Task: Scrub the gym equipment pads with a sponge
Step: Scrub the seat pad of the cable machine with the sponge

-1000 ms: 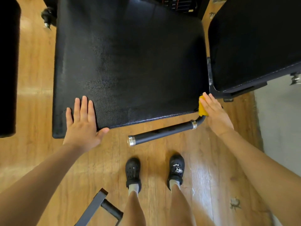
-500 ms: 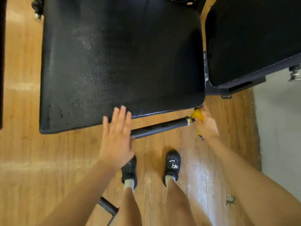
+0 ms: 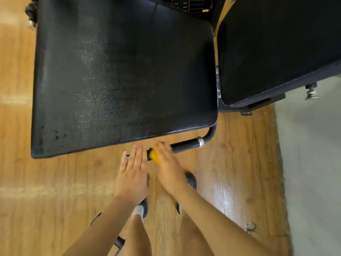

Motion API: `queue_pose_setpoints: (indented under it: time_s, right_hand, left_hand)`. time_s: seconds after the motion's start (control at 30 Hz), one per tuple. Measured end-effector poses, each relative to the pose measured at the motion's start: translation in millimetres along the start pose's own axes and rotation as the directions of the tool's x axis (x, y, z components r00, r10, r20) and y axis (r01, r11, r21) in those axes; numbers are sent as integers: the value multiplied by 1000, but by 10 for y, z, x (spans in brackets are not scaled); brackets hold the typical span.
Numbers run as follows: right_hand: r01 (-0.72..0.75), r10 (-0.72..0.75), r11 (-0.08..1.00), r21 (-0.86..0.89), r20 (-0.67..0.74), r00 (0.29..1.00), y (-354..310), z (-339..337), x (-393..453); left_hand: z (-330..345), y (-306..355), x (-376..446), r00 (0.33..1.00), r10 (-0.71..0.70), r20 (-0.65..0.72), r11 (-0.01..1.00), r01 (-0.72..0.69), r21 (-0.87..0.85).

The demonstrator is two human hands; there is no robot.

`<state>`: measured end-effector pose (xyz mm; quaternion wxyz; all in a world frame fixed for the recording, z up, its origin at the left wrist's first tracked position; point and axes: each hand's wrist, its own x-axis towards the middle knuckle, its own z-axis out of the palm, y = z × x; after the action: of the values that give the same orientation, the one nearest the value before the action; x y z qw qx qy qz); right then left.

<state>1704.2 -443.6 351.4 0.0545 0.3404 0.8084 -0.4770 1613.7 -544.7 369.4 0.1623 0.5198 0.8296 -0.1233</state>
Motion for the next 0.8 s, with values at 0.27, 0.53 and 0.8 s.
queue_pose_setpoints:
  time_s: [0.27, 0.53, 0.8]
  right_hand:
    - [-242, 233, 968, -63, -127, 964, 693, -252, 62]
    - [68, -67, 994, -84, 14, 998, -300, 227, -72]
    - [253, -204, 952, -172, 259, 944, -472, -273, -88]
  left_hand:
    - [-67, -250, -183, 996, -85, 14, 996, 84, 12]
    - [-83, -185, -219, 985, -174, 5, 980, 174, -96]
    - [-383, -368, -473, 947, -319, -19, 939, 314, -143]
